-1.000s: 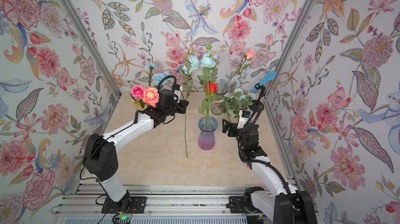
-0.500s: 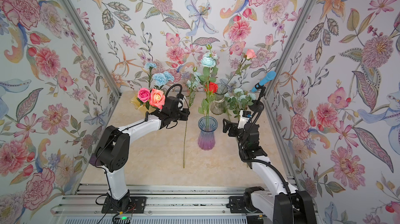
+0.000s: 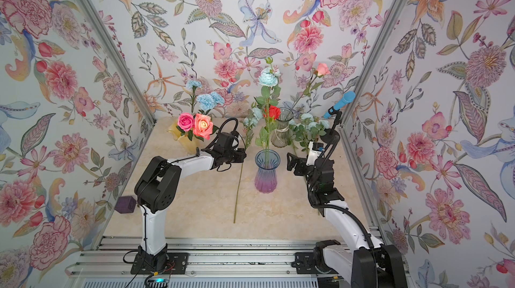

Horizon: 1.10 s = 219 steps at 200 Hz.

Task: Pick out blue flowers from the vase
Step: Place the flower at the center of the board.

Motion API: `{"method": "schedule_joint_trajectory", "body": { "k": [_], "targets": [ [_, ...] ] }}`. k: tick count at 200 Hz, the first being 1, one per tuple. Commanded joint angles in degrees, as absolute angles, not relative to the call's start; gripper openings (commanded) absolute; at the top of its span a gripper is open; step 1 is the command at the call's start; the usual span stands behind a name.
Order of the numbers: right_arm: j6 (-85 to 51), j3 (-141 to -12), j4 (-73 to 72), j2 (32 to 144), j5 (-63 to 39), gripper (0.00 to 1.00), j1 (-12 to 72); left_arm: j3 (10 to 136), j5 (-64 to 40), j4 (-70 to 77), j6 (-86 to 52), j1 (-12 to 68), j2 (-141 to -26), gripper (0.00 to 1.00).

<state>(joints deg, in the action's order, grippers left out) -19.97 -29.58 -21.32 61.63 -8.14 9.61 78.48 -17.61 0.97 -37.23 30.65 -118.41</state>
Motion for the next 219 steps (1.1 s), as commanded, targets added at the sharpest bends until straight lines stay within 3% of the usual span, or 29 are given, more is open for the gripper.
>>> {"method": "schedule_joint_trajectory", "body": {
  "k": [1, 149, 190, 219],
  "targets": [
    [-20.8, -31.1, -23.0, 61.9, -8.5, 1.0, 9.3, 77.0, -17.6, 4.5, -39.3, 29.5, -119.0, 0.0],
    [-21.0, -31.0, -23.2, 62.0, -9.1, 1.0, 8.8, 74.8, -22.0, 13.4, -47.5, 28.1, -124.4, 0.04],
    [-21.1, -31.0, -23.3, 62.0, -9.2, 1.0, 8.8, 73.8, -20.6, 14.2, -47.5, 28.1, -124.1, 0.14],
    [-21.2, -30.8, -23.4, 61.8, -9.2, 1.0, 8.8, 72.3, -17.9, 14.1, -46.5, 28.1, -122.4, 0.32]
  ]
}}
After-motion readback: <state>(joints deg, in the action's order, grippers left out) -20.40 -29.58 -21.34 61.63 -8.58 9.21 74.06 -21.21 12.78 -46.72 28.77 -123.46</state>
